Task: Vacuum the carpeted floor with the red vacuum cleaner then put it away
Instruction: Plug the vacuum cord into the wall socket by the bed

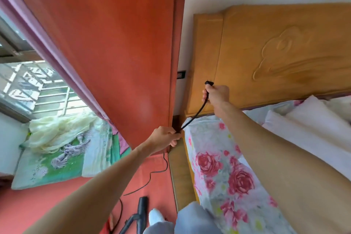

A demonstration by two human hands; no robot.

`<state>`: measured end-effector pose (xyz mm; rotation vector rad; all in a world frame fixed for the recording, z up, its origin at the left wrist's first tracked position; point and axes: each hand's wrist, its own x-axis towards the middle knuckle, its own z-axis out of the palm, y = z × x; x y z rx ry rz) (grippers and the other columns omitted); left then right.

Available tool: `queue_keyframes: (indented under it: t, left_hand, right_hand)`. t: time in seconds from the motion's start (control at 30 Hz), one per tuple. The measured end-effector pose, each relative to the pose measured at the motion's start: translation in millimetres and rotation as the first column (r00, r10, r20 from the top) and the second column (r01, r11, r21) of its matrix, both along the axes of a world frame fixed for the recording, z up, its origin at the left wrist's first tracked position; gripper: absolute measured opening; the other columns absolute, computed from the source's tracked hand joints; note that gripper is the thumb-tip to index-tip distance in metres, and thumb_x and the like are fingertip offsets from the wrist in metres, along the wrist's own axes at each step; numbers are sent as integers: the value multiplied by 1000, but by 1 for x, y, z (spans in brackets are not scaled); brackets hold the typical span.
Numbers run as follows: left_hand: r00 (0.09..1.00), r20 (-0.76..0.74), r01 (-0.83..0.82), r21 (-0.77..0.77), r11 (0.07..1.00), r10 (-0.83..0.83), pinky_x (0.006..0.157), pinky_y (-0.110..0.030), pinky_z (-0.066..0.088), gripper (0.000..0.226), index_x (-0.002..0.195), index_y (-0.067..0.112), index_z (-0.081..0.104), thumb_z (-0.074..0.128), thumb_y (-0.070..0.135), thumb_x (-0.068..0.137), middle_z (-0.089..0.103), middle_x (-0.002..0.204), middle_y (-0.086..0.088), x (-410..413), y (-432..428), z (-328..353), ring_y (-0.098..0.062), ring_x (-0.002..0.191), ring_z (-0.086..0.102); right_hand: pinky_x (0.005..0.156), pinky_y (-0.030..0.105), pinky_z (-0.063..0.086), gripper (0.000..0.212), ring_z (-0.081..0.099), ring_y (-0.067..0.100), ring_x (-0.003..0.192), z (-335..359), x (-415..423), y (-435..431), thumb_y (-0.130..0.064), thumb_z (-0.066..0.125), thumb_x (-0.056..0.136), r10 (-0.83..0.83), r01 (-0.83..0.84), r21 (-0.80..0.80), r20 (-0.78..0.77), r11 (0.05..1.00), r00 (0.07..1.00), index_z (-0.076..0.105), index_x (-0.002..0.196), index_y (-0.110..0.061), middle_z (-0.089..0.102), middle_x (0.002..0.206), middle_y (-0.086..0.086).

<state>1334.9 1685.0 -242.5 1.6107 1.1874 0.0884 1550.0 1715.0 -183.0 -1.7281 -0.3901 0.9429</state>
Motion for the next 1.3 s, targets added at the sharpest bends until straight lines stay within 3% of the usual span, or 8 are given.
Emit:
queue_keyframes:
  t: [0.13,0.27,0.4,0.63,0.87,1.03,1.17,1.3]
  left_hand:
    - [998,-25,-54,76,996,56,68,-19,50,25,73,23,69,61,12,94,70,68,5,15,27,-22,2,62,64]
    - [996,-85,-19,49,999,23,54,-6,42,26,79,17,69,53,6,96,64,62,10,51,53,-33,12,47,57]
    - [991,-128,-43,-28,999,39,62,-18,49,24,85,13,69,48,8,96,61,64,6,97,74,-43,-10,61,62]
    - [928,-209,-332,-96,938,307,76,-36,55,28,82,12,70,45,11,96,75,92,-16,144,106,-80,-32,88,71]
    - [678,-184,-734,-218,643,711,84,-47,56,26,68,19,66,47,33,81,72,92,-27,179,122,-168,-45,91,67]
    - [572,-102,-776,-390,496,814,57,-31,32,18,50,18,50,46,26,66,46,47,2,201,141,-216,-17,44,40]
    - [550,-116,-805,-337,488,827,61,-30,37,39,54,17,51,53,26,92,50,44,4,203,165,-247,-20,50,46]
    - [374,-168,-907,-273,322,912,63,-30,39,37,63,15,55,57,23,99,57,56,0,193,195,-279,-23,60,54]
  right_hand:
    - [57,35,54,27,58,21,58,-21,28,50,-18,57,98,26,-25,-7,256,1000,966,66,73,-10,65,72,7]
    - [60,31,43,32,57,21,63,-54,42,99,-21,55,98,345,-315,-144,468,938,813,65,72,-6,67,75,10]
    - [63,26,37,33,65,30,88,-84,56,142,-27,50,101,546,-431,-337,454,837,704,67,99,1,68,97,16]
    - [75,30,47,34,63,29,103,-124,62,196,-23,40,105,641,-536,-353,374,767,671,60,121,-1,65,115,14]
    - [81,51,57,36,68,28,92,-198,38,250,-32,44,97,580,-546,-221,133,808,804,58,117,-7,69,103,12]
    - [81,40,57,41,67,31,96,-244,37,283,-33,43,100,456,-442,-238,1,865,890,61,112,2,68,104,16]
    - [79,37,51,38,61,26,93,-278,43,310,-29,43,103,294,-298,-202,-53,933,954,65,108,1,65,99,12]
    - [85,47,57,32,68,30,91,-311,35,331,-29,50,102,175,-190,-150,-110,970,978,68,85,-8,71,98,15]
